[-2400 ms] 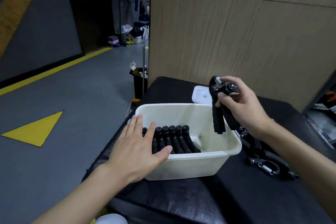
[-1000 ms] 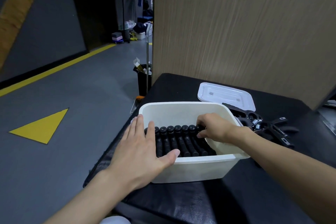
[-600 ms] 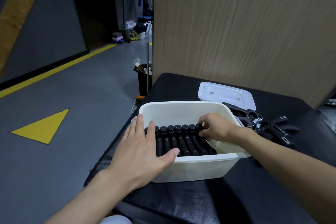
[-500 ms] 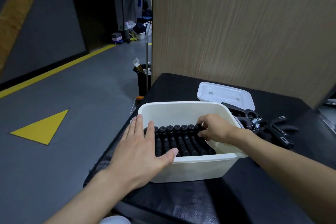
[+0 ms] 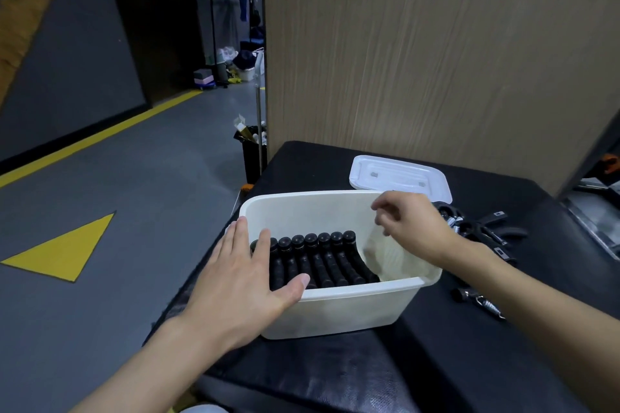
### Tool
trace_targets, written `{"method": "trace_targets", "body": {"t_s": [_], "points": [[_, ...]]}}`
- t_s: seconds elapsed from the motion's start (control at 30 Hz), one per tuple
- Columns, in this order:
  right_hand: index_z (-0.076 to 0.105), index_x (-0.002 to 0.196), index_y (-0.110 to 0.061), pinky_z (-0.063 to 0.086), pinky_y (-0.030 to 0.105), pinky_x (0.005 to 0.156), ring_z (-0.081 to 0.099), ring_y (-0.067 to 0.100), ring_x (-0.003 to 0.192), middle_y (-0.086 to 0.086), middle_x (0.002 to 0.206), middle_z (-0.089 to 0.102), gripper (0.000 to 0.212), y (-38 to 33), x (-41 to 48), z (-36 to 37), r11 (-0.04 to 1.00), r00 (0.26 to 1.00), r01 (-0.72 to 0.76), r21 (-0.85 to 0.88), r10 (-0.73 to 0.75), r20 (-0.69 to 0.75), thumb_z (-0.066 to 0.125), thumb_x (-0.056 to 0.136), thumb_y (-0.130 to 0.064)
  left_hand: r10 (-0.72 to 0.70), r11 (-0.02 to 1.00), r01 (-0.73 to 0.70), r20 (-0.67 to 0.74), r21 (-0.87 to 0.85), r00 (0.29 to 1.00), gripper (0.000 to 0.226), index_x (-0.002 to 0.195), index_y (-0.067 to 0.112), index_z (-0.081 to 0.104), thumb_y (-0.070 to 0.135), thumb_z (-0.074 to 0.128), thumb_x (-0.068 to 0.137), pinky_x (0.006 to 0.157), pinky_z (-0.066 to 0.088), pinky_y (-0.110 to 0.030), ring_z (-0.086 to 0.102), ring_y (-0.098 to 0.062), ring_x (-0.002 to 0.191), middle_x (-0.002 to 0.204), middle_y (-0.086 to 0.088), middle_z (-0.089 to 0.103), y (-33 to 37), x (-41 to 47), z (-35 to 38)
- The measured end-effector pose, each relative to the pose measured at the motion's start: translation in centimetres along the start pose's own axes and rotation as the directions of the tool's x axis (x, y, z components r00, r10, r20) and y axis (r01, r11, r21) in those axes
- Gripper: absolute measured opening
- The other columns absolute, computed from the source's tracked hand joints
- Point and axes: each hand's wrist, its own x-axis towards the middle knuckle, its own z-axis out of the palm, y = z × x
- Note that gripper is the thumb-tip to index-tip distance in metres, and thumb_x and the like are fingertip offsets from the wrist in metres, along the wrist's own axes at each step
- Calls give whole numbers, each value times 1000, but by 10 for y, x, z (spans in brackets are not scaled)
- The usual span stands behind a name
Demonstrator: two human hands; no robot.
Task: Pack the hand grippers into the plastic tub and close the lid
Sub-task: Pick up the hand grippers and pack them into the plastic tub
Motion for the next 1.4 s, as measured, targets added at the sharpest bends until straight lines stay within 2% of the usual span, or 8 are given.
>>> {"method": "trace_targets", "body": {"t_s": [0.13,0.23,0.4,0.7,0.87,1.0,1.1,1.4], "points": [[67,89,-19,54,33,70,68,19,73,-1,77,72,21,18,-6,-19,986,983,-119,118,134,-123,51,88,-4,1,1000,-1,-7,-17,1000,116,158,20,6,85,-2,63,123,1,-36,-11,-25,151,163,-17,-13,0,-1,-1],[70,89,-17,49,25,70,66,17,82,-4,82,72,17,33,-8,-23,969,964,-202,140,222,-146,55,90,-9,3,999,-3,-5,-34,1000,116,158,20,7,85,0,63,123,2,-36,-12,-25,151,163,-17,-13,1,-1,-1],[66,104,-17,46,20,68,64,14,85,-3,93,69,16,42,-17,-14,901,949,-290,322,313,-21,65,90,-25,18,998,-18,7,-68,1000,114,158,21,6,86,4,65,123,3,-37,-15,-24,151,163,-15,-15,-2,0,0],[74,77,-19,37,25,52,39,11,52,-6,53,45,18,35,-25,-11,977,979,-198,74,200,-27,59,77,-9,31,992,-29,14,-122,999,112,158,24,3,91,11,68,122,4,-37,-16,-22,151,164,-12,-15,-2,0,-1],[52,64,4,26,29,52,26,15,56,1,54,33,15,39,-30,-13,979,978,-203,18,203,-52,55,70,-9,57,992,-53,38,-114,998,103,158,27,2,84,18,73,122,5,-37,-16,-18,150,164,-7,-16,-5,2,-3],[34,54,-7,24,30,52,22,17,57,2,54,29,25,37,-38,-16,979,977,-204,26,205,-65,54,69,-7,87,990,-80,54,-114,995,118,158,29,0,96,7,61,122,4,-36,-16,-17,150,164,-6,-16,-6,3,-5],[36,54,-9,26,31,53,24,18,57,2,55,30,24,41,-42,-18,973,972,-230,6,230,-55,55,68,-9,101,989,-94,58,-113,993,123,157,31,-1,97,-2,54,122,4,-35,-16,-17,151,164,-6,-17,-4,2,-6],[50,58,-4,27,28,50,29,17,56,-1,53,34,18,54,-59,-33,956,954,-292,7,292,-73,56,73,-11,123,988,-117,63,-97,990,105,158,30,-1,87,17,72,121,3,-35,-17,-18,150,164,-8,-17,20,-1,-2]]}}
